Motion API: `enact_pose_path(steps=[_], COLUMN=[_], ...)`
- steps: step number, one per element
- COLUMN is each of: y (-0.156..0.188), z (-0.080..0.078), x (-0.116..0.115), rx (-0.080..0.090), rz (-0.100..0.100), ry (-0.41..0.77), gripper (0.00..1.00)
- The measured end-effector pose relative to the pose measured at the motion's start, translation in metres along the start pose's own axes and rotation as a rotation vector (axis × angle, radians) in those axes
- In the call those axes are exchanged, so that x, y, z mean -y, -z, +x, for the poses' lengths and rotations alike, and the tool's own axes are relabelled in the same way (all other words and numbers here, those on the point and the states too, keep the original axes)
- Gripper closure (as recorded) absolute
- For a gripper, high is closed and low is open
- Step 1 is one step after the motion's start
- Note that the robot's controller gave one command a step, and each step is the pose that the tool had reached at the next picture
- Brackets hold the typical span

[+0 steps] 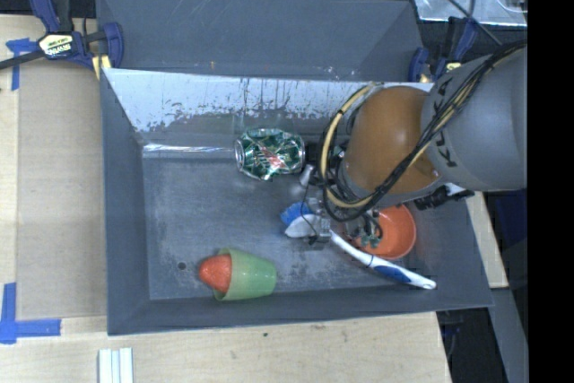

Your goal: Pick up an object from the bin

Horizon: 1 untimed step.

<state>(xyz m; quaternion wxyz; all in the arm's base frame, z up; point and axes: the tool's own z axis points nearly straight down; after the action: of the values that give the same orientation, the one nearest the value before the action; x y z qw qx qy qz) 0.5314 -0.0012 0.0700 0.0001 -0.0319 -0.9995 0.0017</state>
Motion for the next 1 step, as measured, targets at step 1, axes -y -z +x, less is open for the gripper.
enact_pose_path(steps=[1], y=[0.0067], z=[0.0014], x=[0.0001], rx=[-0.003], rz=[0.000], ry=[-0.001], gripper=[1.00])
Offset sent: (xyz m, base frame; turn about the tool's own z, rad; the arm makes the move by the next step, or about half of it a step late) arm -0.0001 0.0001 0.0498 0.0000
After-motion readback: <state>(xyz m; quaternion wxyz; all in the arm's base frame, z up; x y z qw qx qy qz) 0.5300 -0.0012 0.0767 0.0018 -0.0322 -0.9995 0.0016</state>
